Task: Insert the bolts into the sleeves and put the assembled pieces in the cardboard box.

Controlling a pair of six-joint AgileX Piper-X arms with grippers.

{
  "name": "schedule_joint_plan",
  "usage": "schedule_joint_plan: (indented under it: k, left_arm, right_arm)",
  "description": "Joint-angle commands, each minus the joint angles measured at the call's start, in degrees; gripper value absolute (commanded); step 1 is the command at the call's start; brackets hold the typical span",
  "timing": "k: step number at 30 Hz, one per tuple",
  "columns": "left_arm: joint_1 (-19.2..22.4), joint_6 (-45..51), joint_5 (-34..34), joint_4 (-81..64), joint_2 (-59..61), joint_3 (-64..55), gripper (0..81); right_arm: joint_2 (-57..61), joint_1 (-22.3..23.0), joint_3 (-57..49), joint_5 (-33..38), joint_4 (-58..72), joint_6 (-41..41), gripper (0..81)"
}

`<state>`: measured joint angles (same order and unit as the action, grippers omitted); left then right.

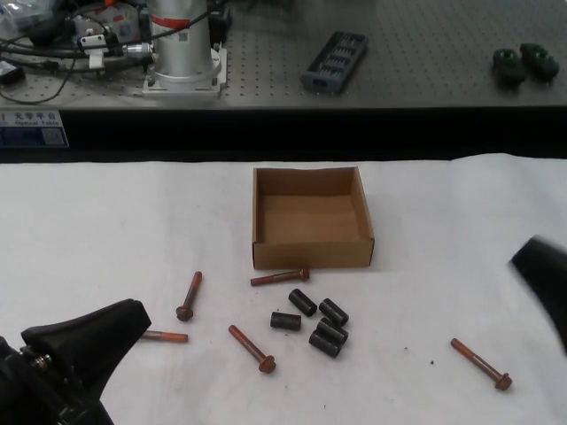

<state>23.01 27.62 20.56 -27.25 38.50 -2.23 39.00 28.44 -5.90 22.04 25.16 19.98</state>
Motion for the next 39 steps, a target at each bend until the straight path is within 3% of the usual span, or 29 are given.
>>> schedule_joint_plan:
  k: [1,4,8,10,16,22,28,39]
  left_arm:
    - [0.29,0.75,-0.80,-1.12,-0.05,-0.29,4.3]
    - [0.29,0.58,-1.15,-1.12,-0.05,-0.29,4.3]
    - [-0.25,-6.79,-11.72,-1.12,-0.05,-0.55,4.3]
    - [-1.00,-10.52,-13.83,-1.12,-0.05,-0.55,4.3]
    - [-5.17,-15.58,-20.09,-0.36,-0.05,-0.55,4.3]
    - [-10.29,-16.49,-21.22,-0.33,-3.69,-0.61,4.5]
    - [-14.75,-16.49,-21.48,4.82,-11.52,-0.61,4.5]
    - [-16.54,-16.16,-30.38,15.25,-21.71,-1.03,4.5]
  right_arm:
    - [-0.07,-0.45,-1.85,2.28,-6.54,-8.25,4.3]
    - [0.83,-0.45,-8.72,1.61,-16.06,-14.51,4.3]
    - [4.68,-0.45,-16.01,-1.87,-15.85,-14.49,4.3]
    - [8.52,-0.45,-18.90,-2.59,-16.27,-14.49,4.3]
    - [28.05,-0.07,-28.18,6.76,-18.84,-14.69,4.3]
    - [46.53,5.88,-39.56,8.54,-21.45,-15.54,4.3]
    - [59.48,13.86,-53.17,8.54,-31.85,-24.19,4.3]
    - [72.86,18.63,-71.44,14.79,-46.77,-34.82,4.3]
